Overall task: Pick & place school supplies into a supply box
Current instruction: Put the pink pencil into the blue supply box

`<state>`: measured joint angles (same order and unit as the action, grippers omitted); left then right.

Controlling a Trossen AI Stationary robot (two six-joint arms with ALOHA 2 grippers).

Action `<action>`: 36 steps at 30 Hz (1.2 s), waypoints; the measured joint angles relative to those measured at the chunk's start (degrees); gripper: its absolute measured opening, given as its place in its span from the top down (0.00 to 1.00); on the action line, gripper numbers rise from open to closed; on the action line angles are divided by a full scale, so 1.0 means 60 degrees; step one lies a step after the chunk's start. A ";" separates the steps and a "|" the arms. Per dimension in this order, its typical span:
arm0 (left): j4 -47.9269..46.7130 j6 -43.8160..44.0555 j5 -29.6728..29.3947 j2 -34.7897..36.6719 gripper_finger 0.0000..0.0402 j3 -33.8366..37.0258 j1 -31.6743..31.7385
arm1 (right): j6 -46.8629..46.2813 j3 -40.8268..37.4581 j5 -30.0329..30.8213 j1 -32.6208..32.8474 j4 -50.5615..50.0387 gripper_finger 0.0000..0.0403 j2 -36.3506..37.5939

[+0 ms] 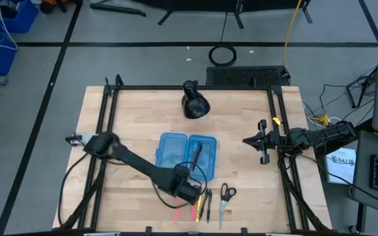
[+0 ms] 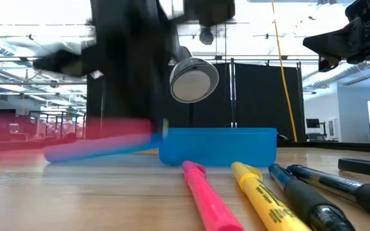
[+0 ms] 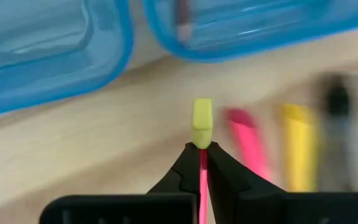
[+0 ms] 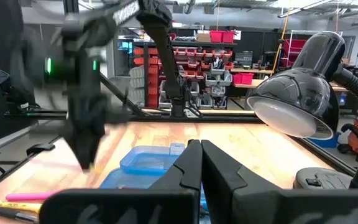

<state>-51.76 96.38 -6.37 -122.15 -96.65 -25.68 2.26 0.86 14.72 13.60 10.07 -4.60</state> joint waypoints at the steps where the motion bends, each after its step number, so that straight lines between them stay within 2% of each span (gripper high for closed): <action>1: -0.0051 0.0021 -0.0057 0.0275 0.96 -0.0022 -0.0030 | -0.0021 0.0000 -0.0002 -0.0001 0.0000 1.00 0.0000; 10: 0.0172 -0.0686 -0.0826 0.1500 0.97 -0.0046 0.0133 | -0.0044 0.0000 -0.0438 -0.0003 0.0184 1.00 -0.0004; 18: 0.1405 -0.3302 -0.1311 0.2007 0.98 -0.0053 0.2068 | -0.0120 0.0000 -0.0483 0.0000 0.0364 1.00 -0.0004; 25: 0.1976 -0.4311 -0.0983 0.1558 0.97 -0.0054 0.3540 | -0.0038 0.0000 -0.0482 -0.0001 0.0359 1.00 -0.0004; 29: 0.1882 -0.4224 -0.0934 0.1004 0.98 -0.0053 0.3803 | -0.0036 -0.0002 -0.0478 -0.0002 0.0342 1.00 -0.0037; 36: 0.2067 -0.4040 -0.0220 0.0047 0.97 -0.0053 0.4180 | 0.0003 0.0000 -0.0478 -0.0002 0.0287 1.00 -0.0095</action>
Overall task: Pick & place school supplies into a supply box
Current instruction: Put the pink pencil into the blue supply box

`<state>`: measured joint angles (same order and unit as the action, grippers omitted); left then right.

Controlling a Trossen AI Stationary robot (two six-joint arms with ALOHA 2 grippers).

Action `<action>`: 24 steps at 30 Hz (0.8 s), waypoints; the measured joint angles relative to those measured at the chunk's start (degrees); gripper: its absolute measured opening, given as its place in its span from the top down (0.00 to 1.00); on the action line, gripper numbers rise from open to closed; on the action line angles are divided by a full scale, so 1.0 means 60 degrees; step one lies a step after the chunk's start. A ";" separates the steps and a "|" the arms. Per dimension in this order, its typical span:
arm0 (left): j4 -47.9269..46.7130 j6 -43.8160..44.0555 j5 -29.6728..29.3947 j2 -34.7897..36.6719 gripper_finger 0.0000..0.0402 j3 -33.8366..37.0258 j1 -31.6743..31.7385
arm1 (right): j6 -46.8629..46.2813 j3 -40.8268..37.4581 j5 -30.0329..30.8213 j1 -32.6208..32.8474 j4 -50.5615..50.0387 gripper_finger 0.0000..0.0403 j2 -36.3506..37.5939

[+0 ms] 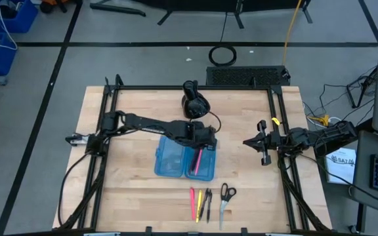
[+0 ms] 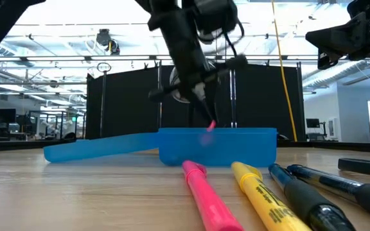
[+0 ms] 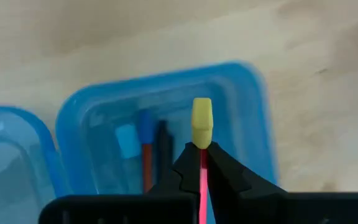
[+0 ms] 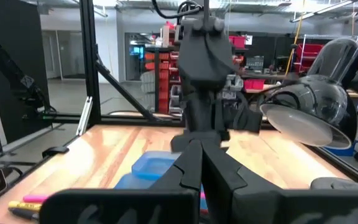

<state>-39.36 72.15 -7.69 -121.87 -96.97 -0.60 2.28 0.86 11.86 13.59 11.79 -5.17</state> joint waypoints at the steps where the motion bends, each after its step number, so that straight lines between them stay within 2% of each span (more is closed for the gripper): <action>1: -0.0002 0.0022 0.0058 -0.0100 0.97 0.0000 -0.0010 | 0.0004 0.0000 0.0000 0.0001 -0.0021 1.00 -0.0002; 11: -0.0326 0.0217 0.0275 -0.0258 0.98 0.0000 -0.0117 | 0.0087 -0.0002 0.0004 0.0000 -0.0004 1.00 -0.0004; 17: -0.1135 0.0372 0.0000 -0.0309 0.98 -0.0005 -0.0180 | 0.0080 0.0000 0.0004 -0.0001 -0.0006 1.00 0.0000; 24: -0.1218 0.0310 -0.0139 -0.0517 0.97 -0.0018 -0.0244 | 0.0088 0.0000 0.0007 -0.0001 -0.0006 1.00 0.0000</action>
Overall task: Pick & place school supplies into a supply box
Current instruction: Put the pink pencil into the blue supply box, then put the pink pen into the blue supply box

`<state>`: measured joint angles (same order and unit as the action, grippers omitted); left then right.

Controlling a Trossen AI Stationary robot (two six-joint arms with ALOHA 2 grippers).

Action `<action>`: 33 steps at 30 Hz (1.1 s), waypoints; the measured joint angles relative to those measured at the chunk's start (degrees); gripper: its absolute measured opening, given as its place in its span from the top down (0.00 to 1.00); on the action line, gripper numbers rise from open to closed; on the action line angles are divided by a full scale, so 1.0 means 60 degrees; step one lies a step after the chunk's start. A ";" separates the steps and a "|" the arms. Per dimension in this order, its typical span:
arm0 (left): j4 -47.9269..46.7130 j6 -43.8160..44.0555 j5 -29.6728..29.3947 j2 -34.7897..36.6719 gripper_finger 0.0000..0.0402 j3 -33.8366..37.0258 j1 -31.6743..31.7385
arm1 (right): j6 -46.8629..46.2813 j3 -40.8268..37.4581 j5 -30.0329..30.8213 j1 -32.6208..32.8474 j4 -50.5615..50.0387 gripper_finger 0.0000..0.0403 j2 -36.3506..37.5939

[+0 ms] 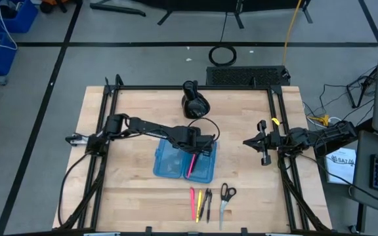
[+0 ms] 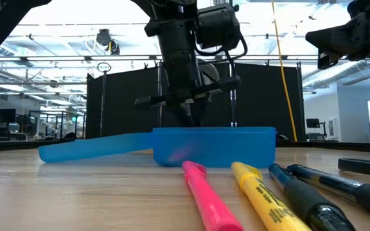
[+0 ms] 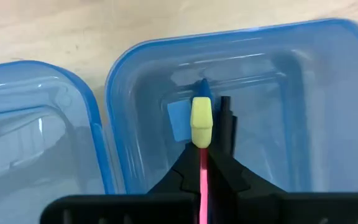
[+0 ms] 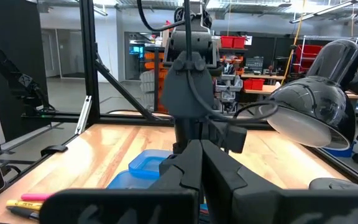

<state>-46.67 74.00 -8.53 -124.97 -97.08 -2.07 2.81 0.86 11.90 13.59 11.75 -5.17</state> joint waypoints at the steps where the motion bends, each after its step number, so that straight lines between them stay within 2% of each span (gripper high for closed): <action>1: 0.0055 0.0001 0.0002 -0.0084 0.98 0.0000 -0.0006 | 0.0002 -0.0001 0.0002 0.0003 0.0000 1.00 0.0000; 7: 0.0097 0.0141 -0.0056 -0.0226 0.93 0.0004 -0.0007 | -0.0029 0.0000 0.0000 0.0000 0.0000 1.00 -0.0004; 17: 0.0104 0.0104 0.0100 -0.0181 0.69 0.0004 -0.0144 | -0.0103 -0.0002 0.0000 0.0002 -0.0081 1.00 -0.0004; 21: 0.0060 0.0056 -0.0143 0.0033 0.62 0.0018 -0.0249 | -0.0103 0.0000 0.0000 0.0003 -0.0094 1.00 0.0000; 28: 0.0083 -0.0541 -0.0498 0.1314 0.58 0.0015 -0.0524 | -0.0136 0.0000 -0.0011 0.0003 -0.0149 1.00 -0.0029; 33: 0.0056 -0.0353 -0.0675 0.2197 0.58 -0.0002 -0.1582 | -0.0132 0.0000 -0.0021 0.0003 -0.0173 1.00 -0.0036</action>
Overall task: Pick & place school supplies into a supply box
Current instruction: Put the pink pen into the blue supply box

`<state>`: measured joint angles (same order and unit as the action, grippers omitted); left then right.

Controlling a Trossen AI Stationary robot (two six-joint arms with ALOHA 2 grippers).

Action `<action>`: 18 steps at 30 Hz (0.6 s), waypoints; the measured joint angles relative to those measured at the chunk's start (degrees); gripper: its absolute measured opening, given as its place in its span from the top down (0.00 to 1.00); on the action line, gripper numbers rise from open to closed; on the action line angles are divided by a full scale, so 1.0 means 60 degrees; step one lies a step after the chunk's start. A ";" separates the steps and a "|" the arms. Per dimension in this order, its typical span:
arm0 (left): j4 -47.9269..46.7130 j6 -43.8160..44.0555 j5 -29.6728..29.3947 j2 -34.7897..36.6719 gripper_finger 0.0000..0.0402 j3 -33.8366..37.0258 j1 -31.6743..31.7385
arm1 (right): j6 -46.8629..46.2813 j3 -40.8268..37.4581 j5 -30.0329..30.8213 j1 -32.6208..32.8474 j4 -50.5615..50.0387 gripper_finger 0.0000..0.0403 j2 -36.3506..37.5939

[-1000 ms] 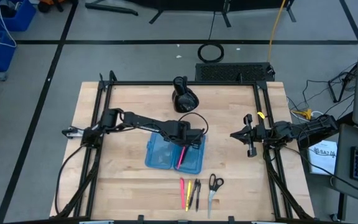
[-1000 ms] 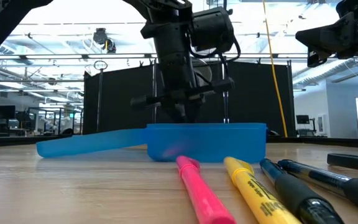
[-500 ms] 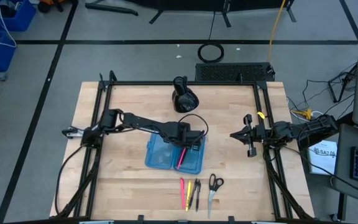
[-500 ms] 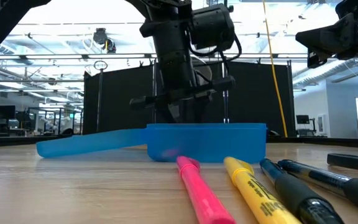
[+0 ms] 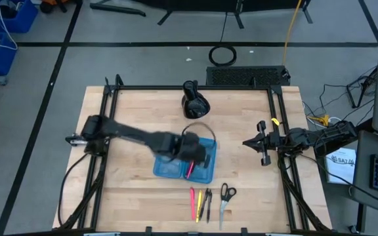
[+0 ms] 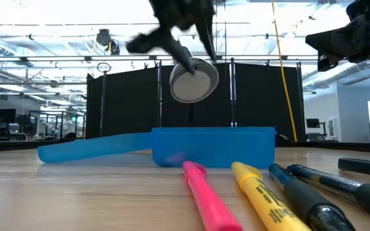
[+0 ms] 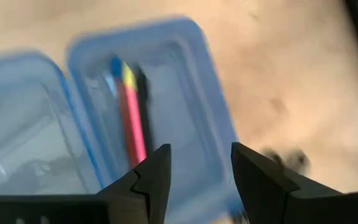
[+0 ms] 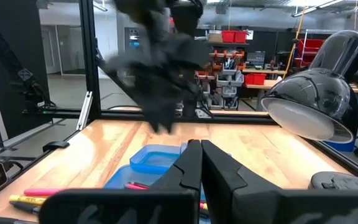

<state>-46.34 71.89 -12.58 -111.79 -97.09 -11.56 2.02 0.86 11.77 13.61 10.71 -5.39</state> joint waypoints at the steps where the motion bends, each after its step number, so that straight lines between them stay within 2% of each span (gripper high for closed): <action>1: 0.0003 0.0252 -0.0180 0.0058 0.58 -0.0002 -0.0317 | 0.0000 0.0000 0.0003 0.0000 -0.0021 1.00 0.0000; 11: 0.0360 0.4440 -0.2724 -0.0744 0.58 0.0002 -0.3376 | 0.0029 0.0000 0.0012 -0.0002 -0.0366 1.00 -0.0007; 14: 0.0609 0.5501 -0.2531 -0.1220 0.58 0.0002 -0.3755 | 0.0029 0.0000 0.0014 0.0000 -0.0359 1.00 -0.0007; 18: 0.0768 0.6689 -0.1138 -0.1935 0.60 0.0010 -0.3854 | 0.0029 0.0000 0.0017 0.0000 -0.0335 1.00 -0.0007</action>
<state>-41.73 112.02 -19.41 -123.40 -97.03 -34.68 2.20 0.86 11.88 13.61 8.70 -5.43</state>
